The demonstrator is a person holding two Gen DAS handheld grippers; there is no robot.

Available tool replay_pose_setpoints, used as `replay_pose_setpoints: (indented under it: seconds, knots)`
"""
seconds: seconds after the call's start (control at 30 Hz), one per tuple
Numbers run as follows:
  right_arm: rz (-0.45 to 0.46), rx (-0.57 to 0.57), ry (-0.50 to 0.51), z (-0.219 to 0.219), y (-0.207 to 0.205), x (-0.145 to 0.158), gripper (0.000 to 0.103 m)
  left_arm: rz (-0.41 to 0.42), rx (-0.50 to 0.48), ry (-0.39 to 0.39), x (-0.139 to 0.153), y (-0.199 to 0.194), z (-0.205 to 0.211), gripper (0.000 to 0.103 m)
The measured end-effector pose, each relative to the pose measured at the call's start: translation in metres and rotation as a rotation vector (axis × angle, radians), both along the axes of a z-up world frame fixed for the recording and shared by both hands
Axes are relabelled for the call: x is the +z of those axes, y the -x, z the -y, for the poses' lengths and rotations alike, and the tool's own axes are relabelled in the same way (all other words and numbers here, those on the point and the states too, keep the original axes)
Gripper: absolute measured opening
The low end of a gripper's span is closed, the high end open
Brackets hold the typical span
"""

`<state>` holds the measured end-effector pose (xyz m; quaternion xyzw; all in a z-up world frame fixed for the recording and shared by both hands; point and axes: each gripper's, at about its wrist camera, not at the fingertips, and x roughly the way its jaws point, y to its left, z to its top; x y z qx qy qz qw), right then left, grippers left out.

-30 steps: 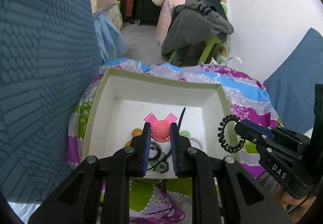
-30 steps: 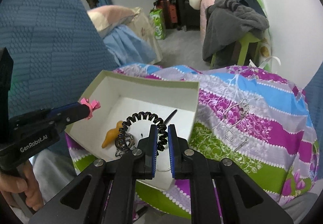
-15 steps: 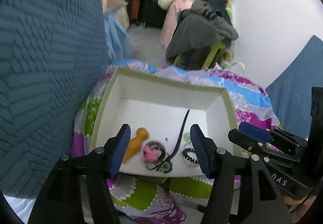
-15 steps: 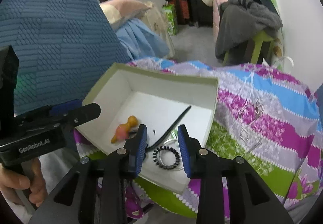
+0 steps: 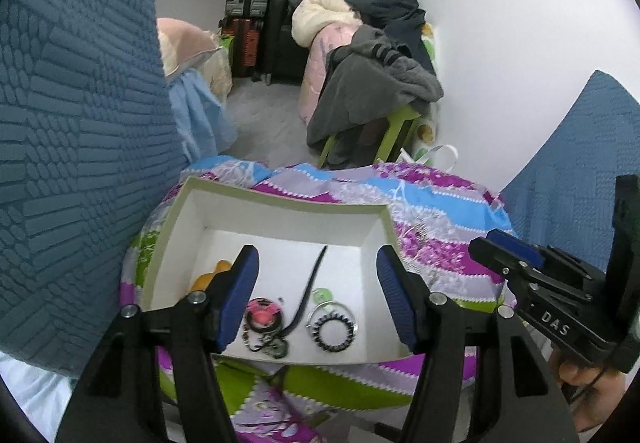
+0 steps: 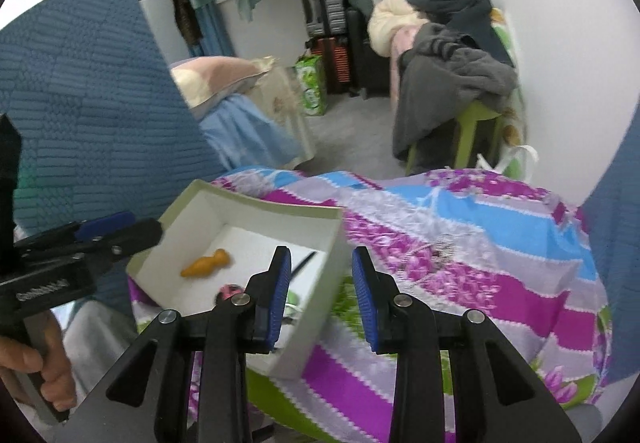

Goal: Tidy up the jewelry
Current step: 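Move both tools back over the silver ball chain, then grasp the small silver clasp with the right tool while the left tool grasps the silver ball chain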

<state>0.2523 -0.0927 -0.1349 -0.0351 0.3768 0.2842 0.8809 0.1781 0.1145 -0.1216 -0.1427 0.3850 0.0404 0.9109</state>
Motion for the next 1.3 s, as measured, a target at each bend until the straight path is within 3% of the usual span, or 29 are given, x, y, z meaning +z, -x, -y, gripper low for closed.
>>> replay_pose_setpoints:
  seconds: [0.2,0.43,0.6,0.77,0.83,0.9,1.2,1.3]
  knots:
    - [-0.014,-0.075,0.024,0.037,-0.015,-0.018,0.030,0.007,-0.019,0.067,-0.002,-0.010,0.020,0.062]
    - [-0.074,-0.113,0.053,0.073,-0.029,-0.055,0.030,-0.010,-0.060,0.066,-0.014,-0.028,0.055,0.060]
    - [-0.149,-0.109,0.079,0.081,-0.043,-0.100,0.030,-0.053,-0.097,0.084,-0.029,-0.040,0.074,0.046]
    - [-0.228,-0.085,0.086,0.076,-0.060,-0.140,0.030,-0.086,-0.118,0.098,-0.041,-0.050,0.087,0.044]
    - [-0.243,-0.074,0.099,0.072,-0.065,-0.150,0.029,-0.091,-0.125,0.099,-0.043,-0.052,0.090,0.036]
    - [-0.257,-0.061,0.099,0.069,-0.070,-0.158,0.029,-0.101,-0.131,0.099,-0.046,-0.056,0.094,0.034]
    - [-0.232,-0.035,0.124,0.058,-0.077,-0.169,0.029,-0.111,-0.136,0.092,-0.051,-0.065,0.104,0.034]
    - [-0.183,-0.034,0.199,0.051,-0.076,-0.170,0.019,-0.112,-0.132,0.092,-0.052,-0.067,0.105,0.034]
